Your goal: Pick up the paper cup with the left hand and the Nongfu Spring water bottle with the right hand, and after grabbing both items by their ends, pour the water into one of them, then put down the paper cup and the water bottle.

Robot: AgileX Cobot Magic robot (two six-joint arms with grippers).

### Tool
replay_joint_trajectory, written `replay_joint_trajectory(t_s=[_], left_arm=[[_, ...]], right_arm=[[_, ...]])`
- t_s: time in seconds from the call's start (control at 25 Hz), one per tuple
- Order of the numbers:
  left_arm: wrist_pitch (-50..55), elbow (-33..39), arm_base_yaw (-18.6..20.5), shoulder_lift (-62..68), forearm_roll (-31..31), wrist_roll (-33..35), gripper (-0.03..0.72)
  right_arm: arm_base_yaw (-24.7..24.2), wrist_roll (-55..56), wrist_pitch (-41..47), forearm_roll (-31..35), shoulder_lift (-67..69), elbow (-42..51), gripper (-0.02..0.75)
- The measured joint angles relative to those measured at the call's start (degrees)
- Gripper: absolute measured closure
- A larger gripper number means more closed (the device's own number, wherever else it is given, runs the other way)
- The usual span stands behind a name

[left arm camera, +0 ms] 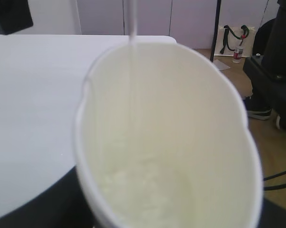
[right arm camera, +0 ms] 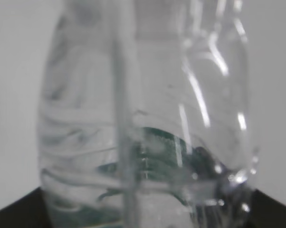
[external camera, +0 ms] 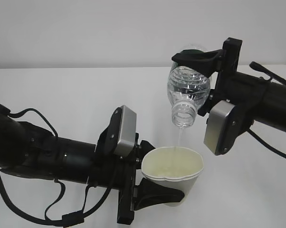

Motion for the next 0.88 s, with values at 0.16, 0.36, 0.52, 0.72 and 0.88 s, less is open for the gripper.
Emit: replay_joint_trajectory(t_s=[0.16,0.36,0.52,0.72,0.88], left_arm=[[0.0,0.0,0.0,0.0,0.0,0.0,0.269],[0.0,0.0,0.0,0.0,0.0,0.0,0.269],[0.0,0.0,0.0,0.0,0.0,0.0,0.269],[0.0,0.0,0.0,0.0,0.0,0.0,0.269],[0.0,0.0,0.0,0.0,0.0,0.0,0.269]], right_arm=[[0.0,0.0,0.0,0.0,0.0,0.0,0.274],[0.0,-0.1,-0.1,0.0,0.0,0.0,0.274],[0.0,-1.2,-0.8,0.0,0.0,0.0,0.274],[0.0,-1.5,-1.0,0.0,0.0,0.0,0.274],[0.0,-1.5,-1.1,0.0,0.0,0.0,0.274]])
